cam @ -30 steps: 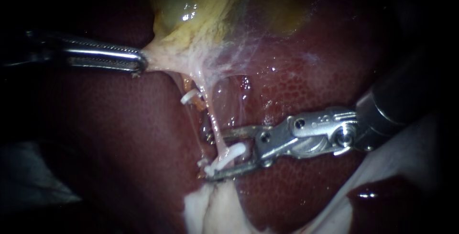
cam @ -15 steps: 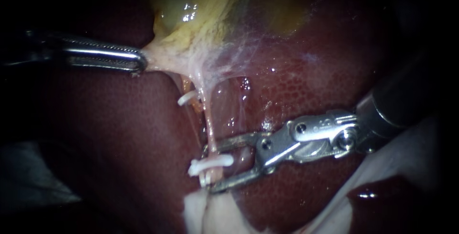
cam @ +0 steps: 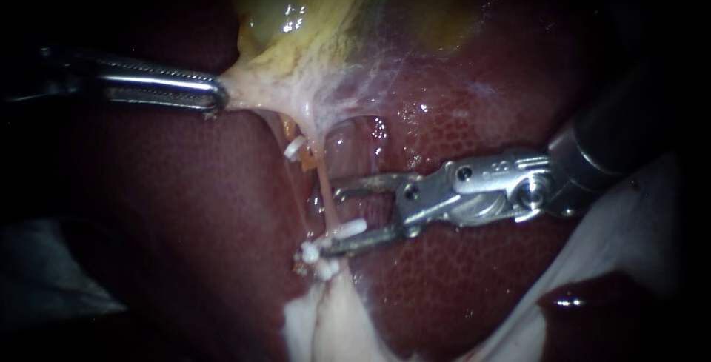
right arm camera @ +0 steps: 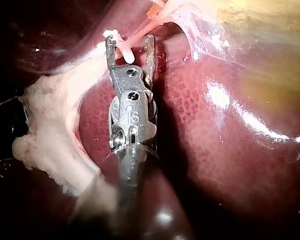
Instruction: Going back first clip right tube
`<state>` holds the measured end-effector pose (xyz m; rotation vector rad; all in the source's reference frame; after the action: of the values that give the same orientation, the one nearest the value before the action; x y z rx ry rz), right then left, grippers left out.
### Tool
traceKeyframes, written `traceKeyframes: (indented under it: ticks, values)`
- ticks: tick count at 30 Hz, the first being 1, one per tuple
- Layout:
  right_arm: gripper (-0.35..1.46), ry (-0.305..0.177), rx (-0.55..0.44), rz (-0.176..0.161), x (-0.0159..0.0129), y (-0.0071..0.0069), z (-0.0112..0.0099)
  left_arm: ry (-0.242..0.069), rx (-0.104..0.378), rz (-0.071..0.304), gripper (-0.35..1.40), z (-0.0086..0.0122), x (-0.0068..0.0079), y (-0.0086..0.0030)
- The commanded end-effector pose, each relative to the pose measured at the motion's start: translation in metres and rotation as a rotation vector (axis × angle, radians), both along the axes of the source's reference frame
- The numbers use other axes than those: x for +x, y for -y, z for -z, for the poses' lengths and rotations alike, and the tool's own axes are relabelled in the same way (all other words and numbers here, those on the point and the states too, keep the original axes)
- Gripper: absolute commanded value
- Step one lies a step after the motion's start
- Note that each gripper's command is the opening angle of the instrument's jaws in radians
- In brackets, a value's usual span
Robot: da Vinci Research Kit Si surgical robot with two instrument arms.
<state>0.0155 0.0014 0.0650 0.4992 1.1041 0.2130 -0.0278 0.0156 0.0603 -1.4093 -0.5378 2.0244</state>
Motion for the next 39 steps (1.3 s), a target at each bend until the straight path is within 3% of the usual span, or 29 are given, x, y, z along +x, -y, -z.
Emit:
traceKeyframes:
  ticks: [1,4,11,17,24,28,39]
  values:
    - [0.5,0.004,-0.02,0.014,-0.0003,-0.0001,0.0003,-0.001,0.0,0.0,-0.35,0.0,0.0001,0.0]
    - [0.5,0.02,-0.089,0.03,-0.0015,-0.0003,0.0011,-0.001,0.0,0.0,-0.35,0.0,0.0001,0.0]
    - [0.5,0.053,-0.202,-0.015,-0.0054,-0.0014,0.0048,0.0,0.0,0.0,-0.35,0.0,0.0002,0.0]
    - [0.5,0.068,-0.207,-0.032,-0.0085,-0.0023,0.0074,0.0,0.0,-0.001,-0.35,-0.0001,0.0002,0.0]
    - [0.5,0.058,-0.195,-0.017,-0.0096,-0.0023,0.0074,-0.004,-0.002,-0.002,-0.35,-0.0007,0.0,0.0]
    - [0.5,0.028,-0.171,0.02,-0.0098,-0.0023,0.0074,-0.017,-0.007,-0.006,-0.35,-0.0023,-0.0005,0.0003]
    - [0.5,0.021,-0.167,0.03,-0.0103,-0.0022,0.0074,-0.035,-0.012,-0.033,-0.35,-0.0067,-0.0029,0.0005]
